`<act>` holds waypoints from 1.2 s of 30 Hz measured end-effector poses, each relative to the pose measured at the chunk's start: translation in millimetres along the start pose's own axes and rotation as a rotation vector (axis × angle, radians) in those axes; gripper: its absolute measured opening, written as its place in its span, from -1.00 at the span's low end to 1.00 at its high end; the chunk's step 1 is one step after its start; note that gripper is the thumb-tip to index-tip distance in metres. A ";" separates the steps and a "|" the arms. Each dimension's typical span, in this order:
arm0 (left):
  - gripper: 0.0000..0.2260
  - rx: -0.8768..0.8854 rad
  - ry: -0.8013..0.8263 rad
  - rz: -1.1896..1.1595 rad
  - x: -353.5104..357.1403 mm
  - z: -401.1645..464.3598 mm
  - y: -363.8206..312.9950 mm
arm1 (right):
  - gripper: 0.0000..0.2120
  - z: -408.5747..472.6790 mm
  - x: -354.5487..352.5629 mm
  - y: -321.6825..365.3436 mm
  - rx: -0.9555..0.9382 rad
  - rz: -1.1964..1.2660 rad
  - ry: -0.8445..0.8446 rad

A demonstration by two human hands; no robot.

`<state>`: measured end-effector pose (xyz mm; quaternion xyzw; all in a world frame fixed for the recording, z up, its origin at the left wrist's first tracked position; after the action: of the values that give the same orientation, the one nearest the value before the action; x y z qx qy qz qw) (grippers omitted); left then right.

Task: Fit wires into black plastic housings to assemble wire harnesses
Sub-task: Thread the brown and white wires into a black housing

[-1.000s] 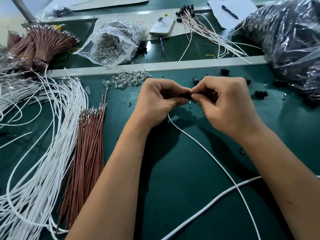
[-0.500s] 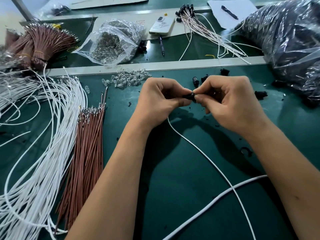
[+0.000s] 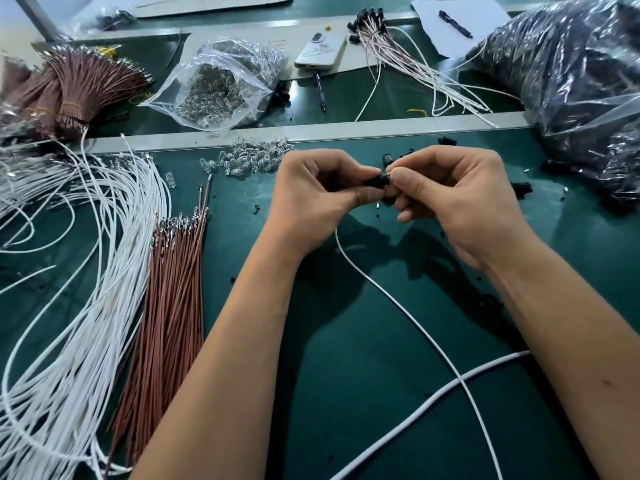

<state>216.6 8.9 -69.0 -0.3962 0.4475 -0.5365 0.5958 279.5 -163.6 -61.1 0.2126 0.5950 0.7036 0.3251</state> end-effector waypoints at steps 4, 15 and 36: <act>-0.79 0.005 -0.009 0.011 2.6 0.9 -1.0 | -0.92 -0.8 -0.3 0.0 0.014 0.046 -0.016; -0.79 0.020 -0.033 -0.033 5.6 0.0 -0.1 | -0.89 -2.1 7.0 0.0 -0.033 0.000 -0.015; -0.59 -0.262 -0.551 -0.664 -4.3 103.9 -53.1 | -0.70 18.9 17.6 37.3 0.216 0.087 0.144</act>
<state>300.9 6.5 11.7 -0.7184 0.1849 -0.5120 0.4332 272.6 -140.9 -22.4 0.2208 0.6793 0.6624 0.2260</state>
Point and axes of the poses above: each hand's wrist, its own z-axis towards the middle knuckle, its own x-axis out of the palm, y = z × x, the point moved 1 cm from there along z, towards the middle knuckle, and after that the axes turned 15 degrees about y, right-handed, at the moved point
